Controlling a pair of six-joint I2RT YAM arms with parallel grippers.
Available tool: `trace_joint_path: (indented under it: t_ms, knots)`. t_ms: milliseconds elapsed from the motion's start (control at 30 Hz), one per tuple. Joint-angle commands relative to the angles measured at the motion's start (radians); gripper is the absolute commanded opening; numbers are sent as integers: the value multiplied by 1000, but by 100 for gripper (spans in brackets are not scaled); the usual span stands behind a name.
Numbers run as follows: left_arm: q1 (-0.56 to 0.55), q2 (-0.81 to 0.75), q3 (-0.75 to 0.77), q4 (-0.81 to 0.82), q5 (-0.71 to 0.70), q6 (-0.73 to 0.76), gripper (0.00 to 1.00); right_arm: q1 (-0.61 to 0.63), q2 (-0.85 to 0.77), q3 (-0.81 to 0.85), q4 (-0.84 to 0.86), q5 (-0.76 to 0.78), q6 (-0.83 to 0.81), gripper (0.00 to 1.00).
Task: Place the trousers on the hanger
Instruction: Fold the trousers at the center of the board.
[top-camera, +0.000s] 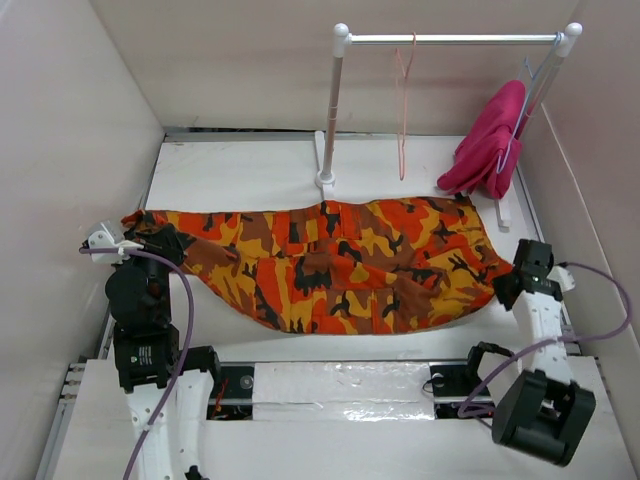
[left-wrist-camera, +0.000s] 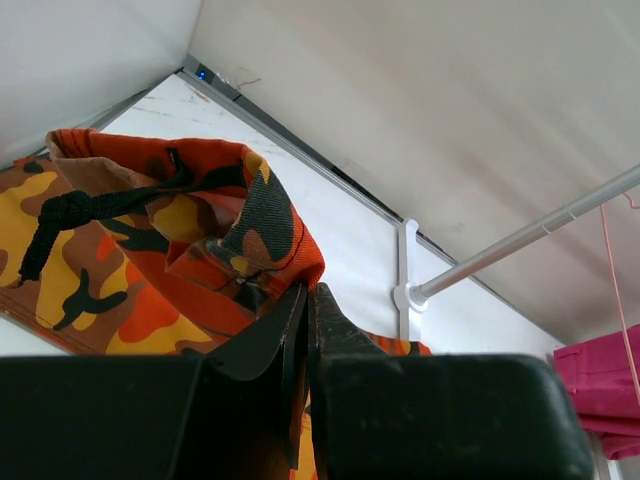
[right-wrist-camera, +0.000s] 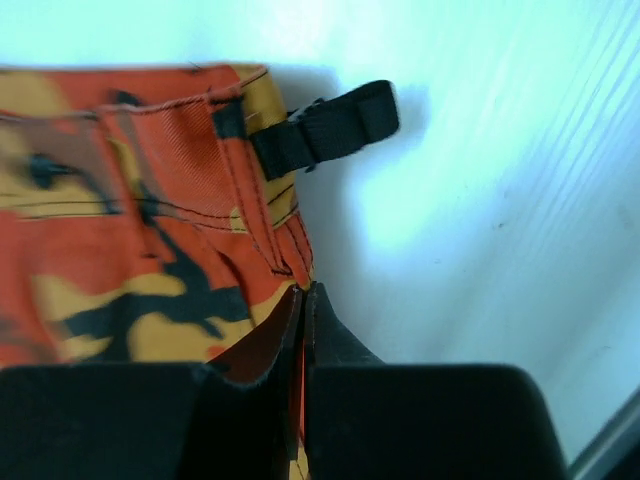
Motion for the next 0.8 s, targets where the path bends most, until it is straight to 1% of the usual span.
trace_joint_path:
  t_ms: [0, 33, 67, 100, 167, 233, 333, 367, 433, 500, 533, 600, 633, 667, 733, 767]
  knots:
    - [-4, 11, 45, 47, -7, 16, 0, 6, -120, 184, -103, 188, -83, 0]
    - [-4, 13, 44, 48, -10, 14, 0, 6, -146, 256, -129, 229, -98, 0]
    - [-4, 16, 45, 48, -12, 13, 0, 6, -192, 284, -151, 243, -111, 0]
    - [-4, 19, 45, 50, -13, 10, 0, 6, -211, 310, -189, 256, -143, 0]
    - [-4, 23, 47, 53, -12, 7, 0, 6, -254, 370, -232, 274, -157, 0]
    - [-4, 26, 56, 54, -19, 5, 0, 6, -277, 396, -281, 274, -177, 0]
    - [-4, 40, 80, 48, -71, 8, 0, 6, -346, 459, -347, 270, -185, 0]
    - [-4, 48, 87, 42, -115, 8, 0, 6, -369, 476, -353, 271, -205, 0]
    - [-4, 58, 114, 28, -156, 1, 0, 6, -412, 549, -381, 294, -271, 0]
    - [-4, 68, 116, 21, -188, -9, 0, 6, -397, 624, -404, 334, -352, 0]
    - [-4, 68, 111, 22, -197, -12, 0, 6, -383, 634, -395, 311, -371, 2]
    - [-4, 72, 98, 19, -229, -21, 0, 6, -331, 655, -387, 270, -420, 1]
    - [-4, 74, 79, 19, -240, -21, 0, 6, -287, 643, -376, 250, -415, 0]
    - [-4, 75, 64, 10, -272, -26, 0, 6, -259, 599, -319, 216, -433, 0]
    - [-4, 86, 59, -16, -272, -30, 0, 6, -230, 536, -228, 187, -437, 0]
    - [-4, 86, 59, -39, -268, -44, 0, 6, -182, 531, -206, 179, -432, 0]
